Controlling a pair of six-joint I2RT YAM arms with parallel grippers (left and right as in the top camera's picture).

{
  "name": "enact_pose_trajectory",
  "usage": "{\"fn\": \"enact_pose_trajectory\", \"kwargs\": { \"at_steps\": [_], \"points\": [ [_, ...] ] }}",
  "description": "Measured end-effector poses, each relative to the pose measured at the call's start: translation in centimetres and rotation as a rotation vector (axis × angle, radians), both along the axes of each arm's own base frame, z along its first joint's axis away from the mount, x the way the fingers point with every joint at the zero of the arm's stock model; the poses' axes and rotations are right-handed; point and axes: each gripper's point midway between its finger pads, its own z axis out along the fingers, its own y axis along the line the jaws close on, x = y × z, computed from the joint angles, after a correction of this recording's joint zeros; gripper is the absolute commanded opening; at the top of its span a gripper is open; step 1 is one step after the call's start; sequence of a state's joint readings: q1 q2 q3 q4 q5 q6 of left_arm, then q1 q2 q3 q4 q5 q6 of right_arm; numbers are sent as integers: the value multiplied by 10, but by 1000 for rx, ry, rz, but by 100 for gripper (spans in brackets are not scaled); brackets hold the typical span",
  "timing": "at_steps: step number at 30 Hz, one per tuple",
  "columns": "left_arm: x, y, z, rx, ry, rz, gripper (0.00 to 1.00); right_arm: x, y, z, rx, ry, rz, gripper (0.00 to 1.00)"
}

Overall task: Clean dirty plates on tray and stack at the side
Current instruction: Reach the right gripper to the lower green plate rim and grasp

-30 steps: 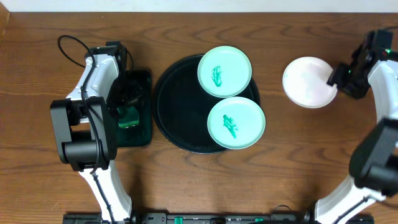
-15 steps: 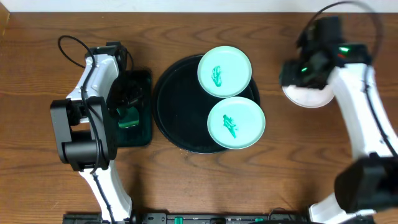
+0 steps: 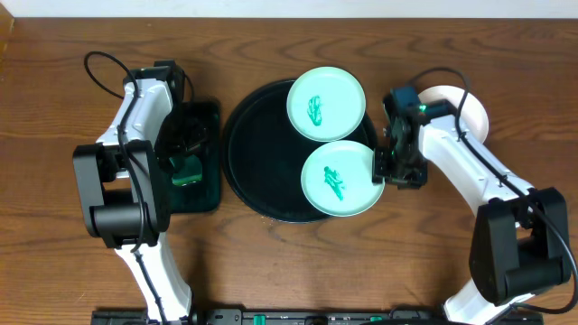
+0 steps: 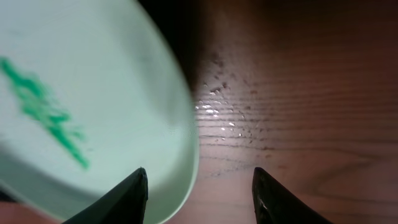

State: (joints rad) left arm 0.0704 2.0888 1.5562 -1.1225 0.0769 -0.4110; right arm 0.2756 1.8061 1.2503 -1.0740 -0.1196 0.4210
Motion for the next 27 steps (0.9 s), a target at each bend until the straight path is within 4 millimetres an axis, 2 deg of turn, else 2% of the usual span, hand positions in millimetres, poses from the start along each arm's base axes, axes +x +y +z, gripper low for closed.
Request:
{"fn": "enact_pose_trajectory", "kwargs": {
  "at_steps": [2, 6, 9, 11, 22, 27],
  "points": [
    [0, 0, 0, 0, 0, 0, 81, -4, -1, -10, -2, 6, -24, 51],
    [0, 0, 0, 0, 0, 0, 82, -2, 2, -23, 18, -17, -59, 43],
    [0, 0, 0, 0, 0, 0, 82, 8, 7, -25, 40, -60, -75, 25],
    [0, 0, 0, 0, 0, 0, 81, 15, 10, -25, 49, -88, -78, 1],
    [-1, 0, 0, 0, 4, 0, 81, 15, 34, -23, 71, -118, -22, 1],
    [-6, 0, 1, -1, 23, 0, 82, 14, 61, -21, 91, -169, 88, 1]
  ]
}}
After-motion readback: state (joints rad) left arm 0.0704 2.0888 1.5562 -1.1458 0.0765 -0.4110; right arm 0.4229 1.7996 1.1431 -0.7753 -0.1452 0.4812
